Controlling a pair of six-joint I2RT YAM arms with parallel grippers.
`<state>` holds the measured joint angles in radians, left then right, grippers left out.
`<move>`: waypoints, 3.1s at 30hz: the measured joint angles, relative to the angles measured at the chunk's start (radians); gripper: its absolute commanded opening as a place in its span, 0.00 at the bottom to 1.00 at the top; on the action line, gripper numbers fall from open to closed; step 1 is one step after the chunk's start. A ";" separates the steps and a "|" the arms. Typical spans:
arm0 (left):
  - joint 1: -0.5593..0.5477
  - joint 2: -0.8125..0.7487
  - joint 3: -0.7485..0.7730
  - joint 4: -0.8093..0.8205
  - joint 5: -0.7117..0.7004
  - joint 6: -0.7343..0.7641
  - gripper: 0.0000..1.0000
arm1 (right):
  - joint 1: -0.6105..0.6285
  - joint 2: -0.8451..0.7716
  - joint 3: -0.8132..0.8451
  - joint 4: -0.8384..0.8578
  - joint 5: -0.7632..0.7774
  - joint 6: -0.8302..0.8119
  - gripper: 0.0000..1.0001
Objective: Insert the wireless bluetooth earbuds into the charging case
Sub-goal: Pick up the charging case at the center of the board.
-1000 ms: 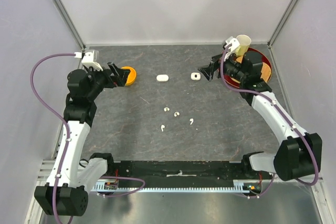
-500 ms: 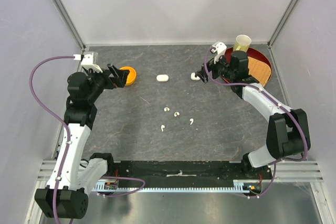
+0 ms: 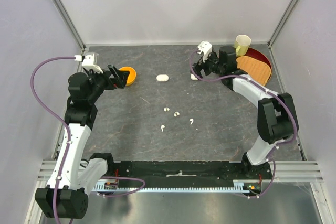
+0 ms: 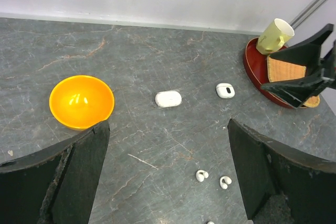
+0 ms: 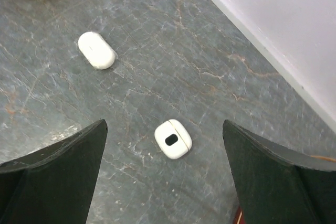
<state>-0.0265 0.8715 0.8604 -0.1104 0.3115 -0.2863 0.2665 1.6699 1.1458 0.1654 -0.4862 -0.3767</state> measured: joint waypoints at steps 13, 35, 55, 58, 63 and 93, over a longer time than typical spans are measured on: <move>0.000 -0.006 -0.003 0.001 0.005 0.000 0.99 | 0.039 0.244 0.160 -0.087 -0.055 -0.299 0.98; 0.015 0.006 -0.016 0.009 0.051 0.000 0.99 | -0.061 0.457 0.388 -0.425 -0.129 -0.597 0.98; 0.077 0.039 -0.016 0.016 0.108 0.000 0.99 | -0.109 0.688 0.737 -0.778 -0.247 -0.826 0.88; 0.081 0.042 -0.016 0.017 0.112 0.000 0.99 | -0.111 0.696 0.747 -0.803 -0.265 -0.833 0.87; 0.084 0.047 -0.016 0.017 0.117 -0.001 0.99 | -0.112 0.712 0.772 -0.855 -0.292 -0.849 0.86; 0.087 0.050 -0.016 0.017 0.139 -0.001 0.99 | -0.074 0.752 0.843 -0.983 -0.302 -0.827 0.53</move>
<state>0.0605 0.9215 0.8440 -0.0933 0.4507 -0.2871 0.1925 2.4214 1.9888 -0.8177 -0.7883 -1.2041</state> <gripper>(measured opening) 0.990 0.579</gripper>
